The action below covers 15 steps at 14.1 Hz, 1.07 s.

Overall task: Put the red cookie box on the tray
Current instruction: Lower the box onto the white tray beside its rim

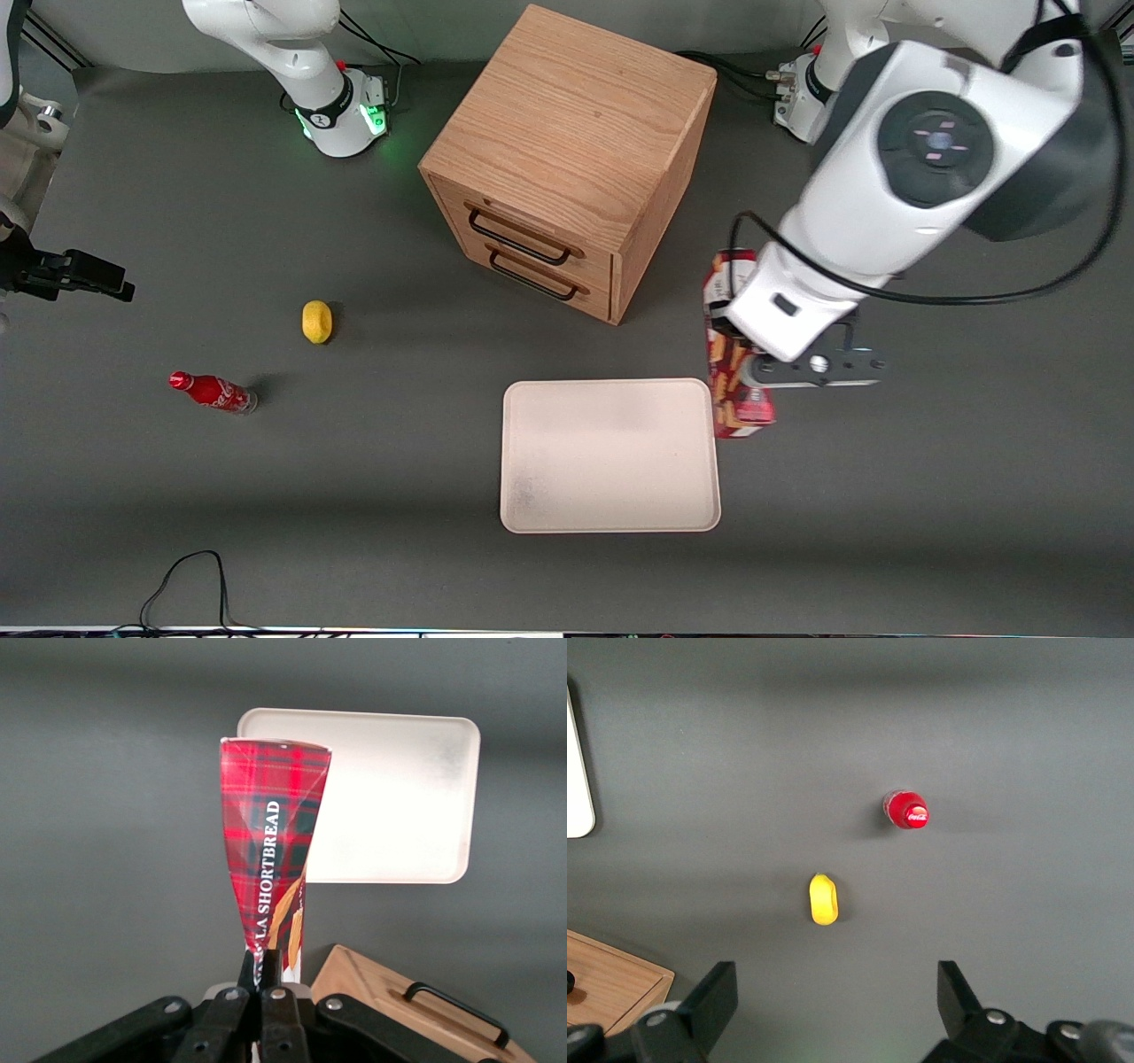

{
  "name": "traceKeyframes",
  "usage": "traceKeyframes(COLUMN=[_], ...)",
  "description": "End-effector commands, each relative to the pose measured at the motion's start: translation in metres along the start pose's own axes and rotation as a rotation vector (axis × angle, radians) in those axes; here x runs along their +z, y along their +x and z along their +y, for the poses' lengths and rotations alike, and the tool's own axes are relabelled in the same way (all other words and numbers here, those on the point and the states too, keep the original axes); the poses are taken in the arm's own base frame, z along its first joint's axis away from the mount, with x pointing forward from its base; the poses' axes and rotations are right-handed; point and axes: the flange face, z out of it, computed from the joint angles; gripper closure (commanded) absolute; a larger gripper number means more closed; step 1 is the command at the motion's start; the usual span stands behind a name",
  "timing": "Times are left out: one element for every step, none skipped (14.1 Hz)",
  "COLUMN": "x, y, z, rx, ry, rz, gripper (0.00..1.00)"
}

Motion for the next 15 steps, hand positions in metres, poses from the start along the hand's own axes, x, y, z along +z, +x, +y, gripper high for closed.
traceKeyframes(x=[0.019, 0.032, 0.052, 0.077, 0.100, 0.127, 0.149, 0.171, 0.195, 0.218, 0.235, 0.247, 0.258, 0.269, 0.276], y=[0.009, 0.014, 0.020, 0.027, 0.036, 0.044, 0.052, 0.056, 0.058, 0.062, 0.067, 0.070, 0.071, 0.070, 0.073], z=[0.004, 0.005, 0.005, 0.007, 0.008, 0.009, 0.007, 0.006, 0.005, 0.003, 0.001, -0.002, -0.004, -0.004, -0.005], rx=[-0.042, -0.067, -0.080, -0.082, -0.082, -0.082, -0.079, -0.080, -0.073, -0.063, -0.056, -0.047, -0.045, -0.037, -0.038], ry=[0.011, 0.012, 0.019, 0.025, 0.029, 0.036, 0.026, 0.020, 0.029, 0.038, 0.043, 0.050, 0.058, 0.066, 0.064], rz=[0.011, 0.008, -0.006, -0.019, -0.014, -0.004, 0.008, 0.020, 0.028, 0.046, 0.058, 0.061, 0.054, 0.046, 0.057], gripper=[1.00, 1.00, 1.00, 1.00, 1.00, 1.00, 1.00, 1.00, 1.00, 1.00, 1.00, 1.00, 1.00, 1.00, 1.00])
